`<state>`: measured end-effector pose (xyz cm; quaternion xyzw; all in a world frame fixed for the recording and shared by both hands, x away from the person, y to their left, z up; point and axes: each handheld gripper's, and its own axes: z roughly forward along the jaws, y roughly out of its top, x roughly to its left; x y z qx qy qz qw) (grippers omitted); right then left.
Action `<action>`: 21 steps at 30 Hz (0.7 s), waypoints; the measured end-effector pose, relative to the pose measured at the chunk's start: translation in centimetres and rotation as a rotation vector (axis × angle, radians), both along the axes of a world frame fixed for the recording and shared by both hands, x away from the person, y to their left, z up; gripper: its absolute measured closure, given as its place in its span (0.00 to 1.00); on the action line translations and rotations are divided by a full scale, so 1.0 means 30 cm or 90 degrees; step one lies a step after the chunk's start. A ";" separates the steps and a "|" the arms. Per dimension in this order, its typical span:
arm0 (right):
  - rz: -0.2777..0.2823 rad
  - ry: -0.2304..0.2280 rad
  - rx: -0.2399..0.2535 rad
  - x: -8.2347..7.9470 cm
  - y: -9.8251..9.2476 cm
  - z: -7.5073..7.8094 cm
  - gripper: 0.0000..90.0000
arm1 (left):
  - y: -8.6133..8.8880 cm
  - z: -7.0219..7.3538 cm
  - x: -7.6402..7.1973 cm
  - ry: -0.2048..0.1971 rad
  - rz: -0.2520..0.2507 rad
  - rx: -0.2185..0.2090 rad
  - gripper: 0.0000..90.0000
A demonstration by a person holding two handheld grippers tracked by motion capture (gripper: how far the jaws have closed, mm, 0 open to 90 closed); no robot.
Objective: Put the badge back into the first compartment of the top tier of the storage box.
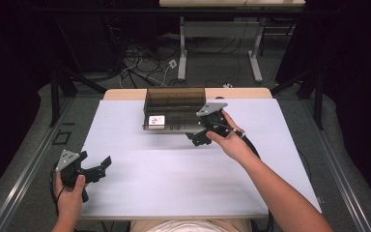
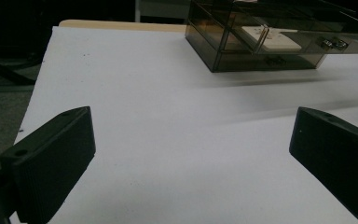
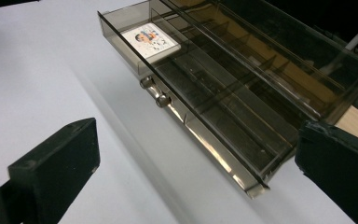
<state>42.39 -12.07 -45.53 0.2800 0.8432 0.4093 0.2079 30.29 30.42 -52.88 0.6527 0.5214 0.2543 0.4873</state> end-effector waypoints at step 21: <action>-0.105 -0.017 0.083 -0.141 -0.247 -0.073 0.00 | -0.002 0.001 0.000 0.001 -0.002 0.004 0.00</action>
